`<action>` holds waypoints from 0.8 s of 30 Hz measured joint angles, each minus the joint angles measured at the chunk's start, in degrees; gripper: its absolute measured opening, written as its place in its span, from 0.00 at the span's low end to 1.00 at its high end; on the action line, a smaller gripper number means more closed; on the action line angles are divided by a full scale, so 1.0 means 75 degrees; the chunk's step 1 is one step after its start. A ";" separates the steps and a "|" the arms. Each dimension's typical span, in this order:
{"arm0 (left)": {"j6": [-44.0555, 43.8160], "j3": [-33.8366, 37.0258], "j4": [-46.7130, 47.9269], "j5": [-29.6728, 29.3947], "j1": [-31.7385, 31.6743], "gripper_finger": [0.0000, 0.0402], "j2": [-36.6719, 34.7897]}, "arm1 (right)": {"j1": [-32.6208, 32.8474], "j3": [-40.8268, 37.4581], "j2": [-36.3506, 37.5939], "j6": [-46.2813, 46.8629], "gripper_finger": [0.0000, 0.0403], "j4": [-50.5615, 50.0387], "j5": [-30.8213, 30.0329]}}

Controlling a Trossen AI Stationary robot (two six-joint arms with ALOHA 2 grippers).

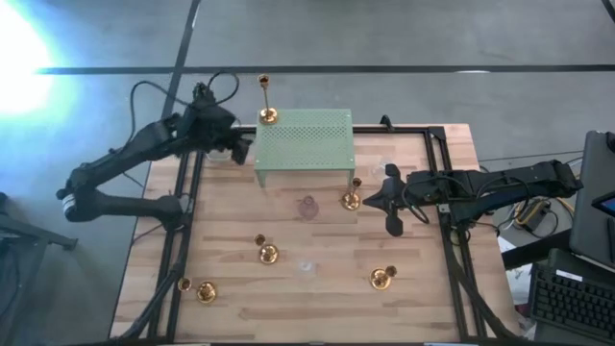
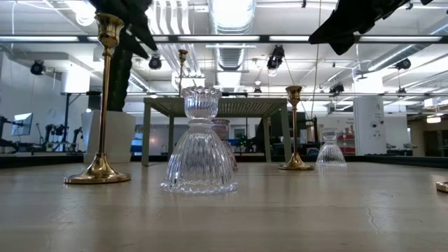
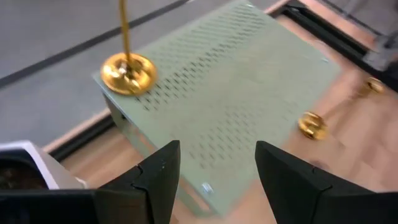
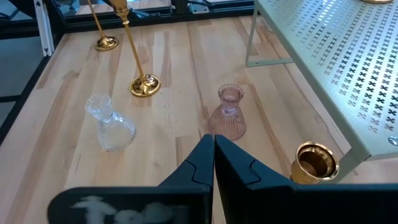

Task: Pick & Place candle stick holders
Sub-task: Put the gold candle holder on the shelf

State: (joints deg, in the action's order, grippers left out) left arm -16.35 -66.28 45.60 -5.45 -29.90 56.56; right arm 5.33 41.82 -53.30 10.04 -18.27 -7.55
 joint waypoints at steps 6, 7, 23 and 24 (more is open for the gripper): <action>-0.0730 0.0000 0.0553 -0.0003 0.1171 0.53 -0.0845 | 0.0002 0.0000 0.0003 -0.0020 0.02 0.0001 0.0000; -0.0857 -0.0003 0.0604 -0.0002 0.1384 0.53 -0.0936 | -0.0001 0.0000 0.0006 -0.0020 0.02 0.0001 0.0000; -0.2258 0.0358 0.1662 0.0022 0.4670 0.53 -0.0947 | 0.0002 0.0000 0.0006 -0.0017 0.02 0.0004 0.0001; -0.2299 0.0443 0.1665 0.0065 0.4845 0.53 -0.0930 | -0.0001 0.0000 0.0009 -0.0017 0.02 0.0004 0.0000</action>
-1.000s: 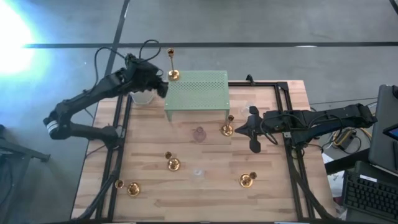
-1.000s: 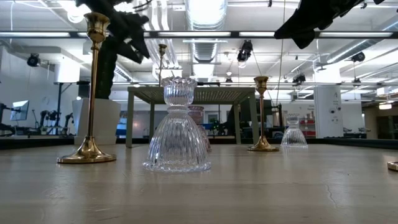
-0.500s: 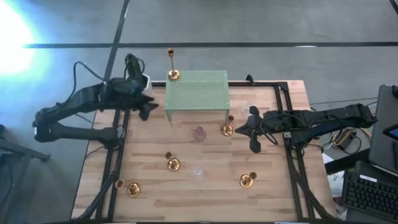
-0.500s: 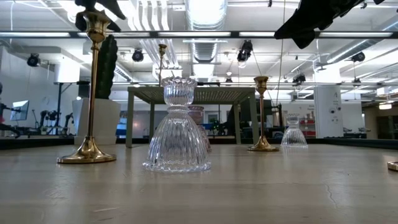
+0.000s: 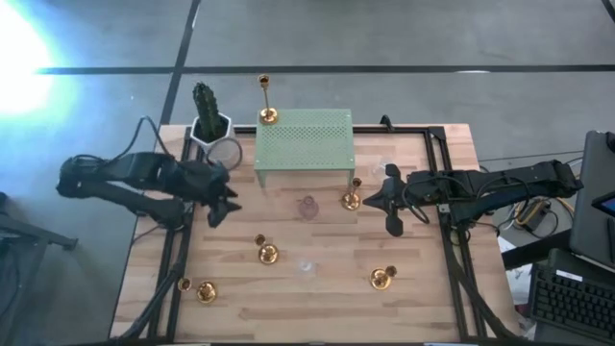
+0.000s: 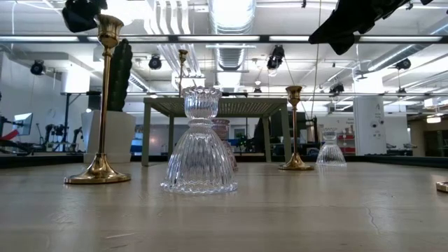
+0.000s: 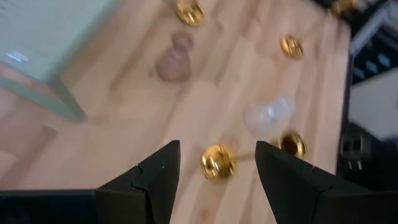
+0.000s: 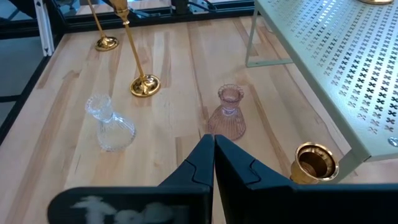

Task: Pick & Place candle stick holders
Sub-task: Put the gold candle holder on the shelf

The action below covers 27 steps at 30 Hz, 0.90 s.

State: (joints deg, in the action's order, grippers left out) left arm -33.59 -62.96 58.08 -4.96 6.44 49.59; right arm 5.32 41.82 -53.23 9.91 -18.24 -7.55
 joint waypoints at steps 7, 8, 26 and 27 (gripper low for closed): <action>-0.0575 0.0834 -0.0012 0.0178 0.1072 0.53 0.0043 | 0.0000 0.0000 0.0039 0.0000 0.02 0.0000 0.0000; -0.0643 0.0974 -0.0070 0.0180 0.1179 0.53 0.0054 | 0.0000 0.0000 0.0050 0.0000 0.02 0.0000 0.0000; -0.0324 0.4395 -0.5335 0.0550 0.1627 0.53 0.0360 | 0.0000 0.0001 0.0047 0.0000 0.02 0.0013 -0.0006; -0.0322 0.4530 -0.5535 0.0591 0.1629 0.53 0.0360 | 0.0000 0.0000 0.0047 -0.0002 0.02 0.0016 -0.0006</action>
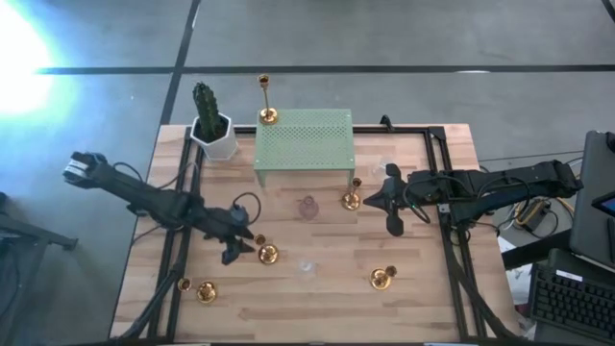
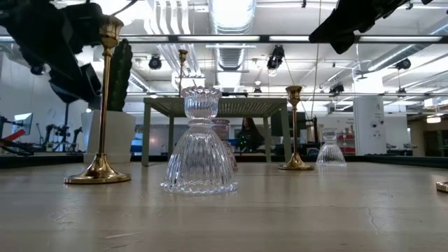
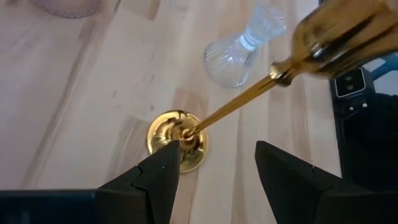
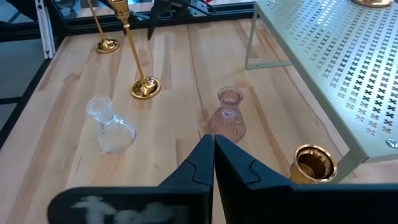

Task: Pick & Place candle stick holders
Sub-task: Put the gold candle holder on the shelf

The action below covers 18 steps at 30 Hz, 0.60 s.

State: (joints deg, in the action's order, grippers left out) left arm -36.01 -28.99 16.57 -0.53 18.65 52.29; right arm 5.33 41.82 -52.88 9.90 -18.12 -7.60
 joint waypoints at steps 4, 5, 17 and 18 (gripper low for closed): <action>0.0204 0.0311 -0.0431 0.0005 0.0000 0.53 0.0000 | -0.0001 0.0000 0.0000 -0.0001 0.02 0.0010 -0.0006; 0.0310 0.0358 -0.0566 0.0000 -0.0003 0.53 0.0000 | 0.0002 0.0001 0.0000 -0.0001 0.02 0.0030 -0.0010; 0.1291 0.0541 -0.2102 -0.0009 -0.0003 0.53 0.0004 | -0.0001 0.0003 0.0000 0.0002 0.02 0.0154 -0.0276; 0.1358 0.0541 -0.2213 -0.0012 -0.0003 0.53 0.0024 | -0.0001 0.0003 0.0000 0.0002 0.02 0.0163 -0.0303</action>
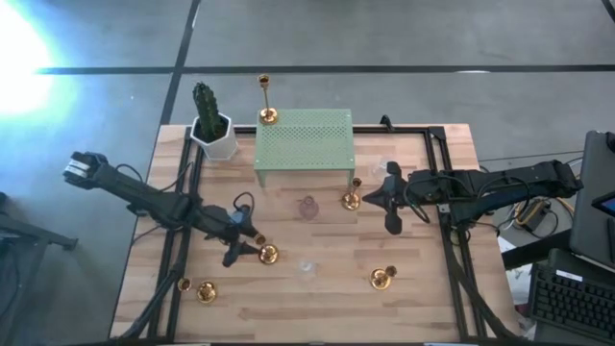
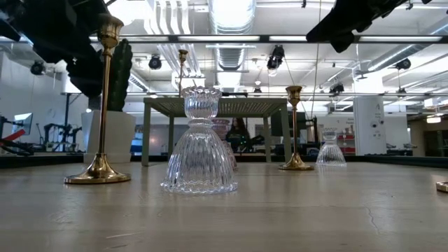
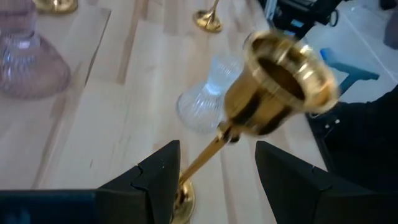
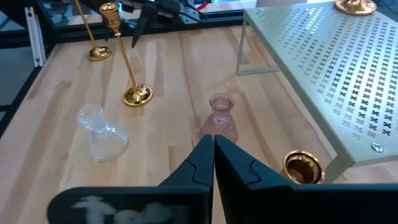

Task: Pick & Place candle stick holders
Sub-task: Put the gold candle holder on the shelf

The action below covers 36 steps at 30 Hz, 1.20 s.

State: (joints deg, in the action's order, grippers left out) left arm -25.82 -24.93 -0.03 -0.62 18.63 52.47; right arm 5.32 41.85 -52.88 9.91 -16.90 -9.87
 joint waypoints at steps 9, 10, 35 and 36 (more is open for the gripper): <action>0.0239 0.0000 -0.0403 0.0022 0.0000 0.47 0.0511 | 0.0000 0.0000 0.0000 -0.0005 0.02 0.0068 -0.0108; 0.0244 0.0000 -0.0406 0.0022 0.0000 0.45 0.0565 | 0.0000 0.0000 0.0000 -0.0005 0.02 0.0079 -0.0109; 0.2274 -0.1941 -0.2189 -0.2026 -0.0481 0.05 0.0795 | 0.0000 0.0003 0.0000 -0.0120 0.02 0.0758 -0.0085; 0.2485 -0.2115 -0.2146 -0.2161 -0.0552 0.05 0.0857 | 0.0002 0.0007 0.0000 -0.0090 0.02 0.0795 -0.0083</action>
State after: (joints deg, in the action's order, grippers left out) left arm -7.19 -40.79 -16.12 -16.83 14.49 58.90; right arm 5.34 41.90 -52.88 9.24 -10.94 -10.49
